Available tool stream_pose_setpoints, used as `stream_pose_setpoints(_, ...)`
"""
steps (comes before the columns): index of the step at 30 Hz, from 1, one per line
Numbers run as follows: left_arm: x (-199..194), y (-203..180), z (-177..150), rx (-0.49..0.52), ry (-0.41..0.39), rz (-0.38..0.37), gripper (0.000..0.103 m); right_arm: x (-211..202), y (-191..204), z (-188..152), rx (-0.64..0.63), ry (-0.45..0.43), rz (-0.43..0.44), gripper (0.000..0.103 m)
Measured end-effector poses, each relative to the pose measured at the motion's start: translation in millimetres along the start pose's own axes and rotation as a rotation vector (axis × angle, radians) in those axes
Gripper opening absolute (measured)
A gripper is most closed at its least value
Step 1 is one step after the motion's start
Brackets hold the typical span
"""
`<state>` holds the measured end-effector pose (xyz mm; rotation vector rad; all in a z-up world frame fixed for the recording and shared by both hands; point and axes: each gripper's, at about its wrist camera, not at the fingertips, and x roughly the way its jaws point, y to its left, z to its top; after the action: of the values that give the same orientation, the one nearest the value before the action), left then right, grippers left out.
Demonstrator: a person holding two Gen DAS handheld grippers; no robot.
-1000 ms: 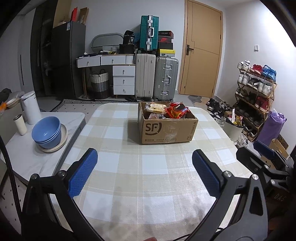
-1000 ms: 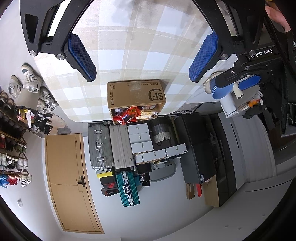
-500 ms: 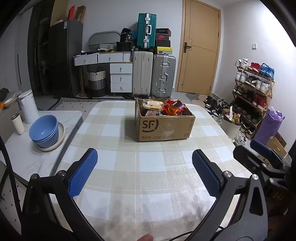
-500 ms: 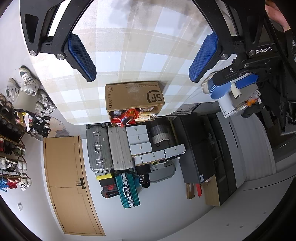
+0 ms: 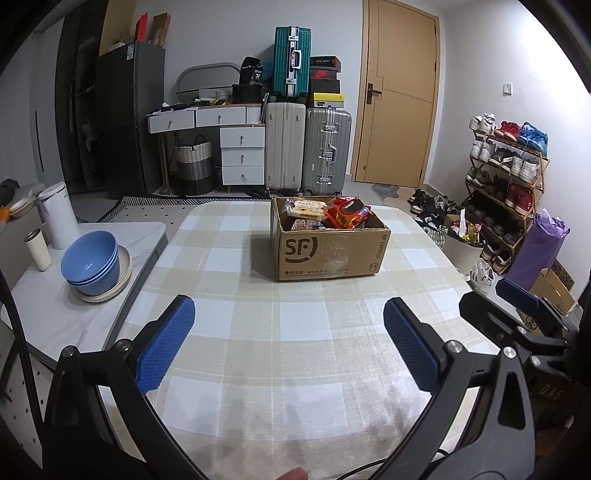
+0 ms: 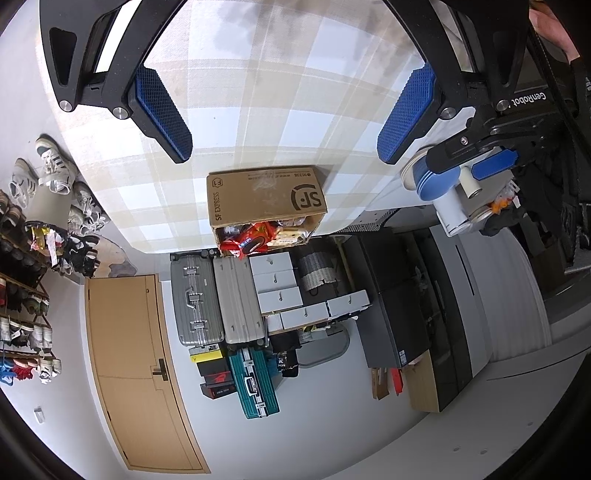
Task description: Organize snacks
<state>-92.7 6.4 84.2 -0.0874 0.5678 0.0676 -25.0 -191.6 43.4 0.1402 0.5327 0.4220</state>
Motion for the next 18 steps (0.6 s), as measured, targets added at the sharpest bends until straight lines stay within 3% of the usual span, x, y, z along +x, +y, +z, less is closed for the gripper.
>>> stream_pose_setpoints(18,0.7,1.6,-2.7,0.0,0.002,0.012,0.102,1.2,-3.5,-2.6,0.007,0.012,0.004,0.102)
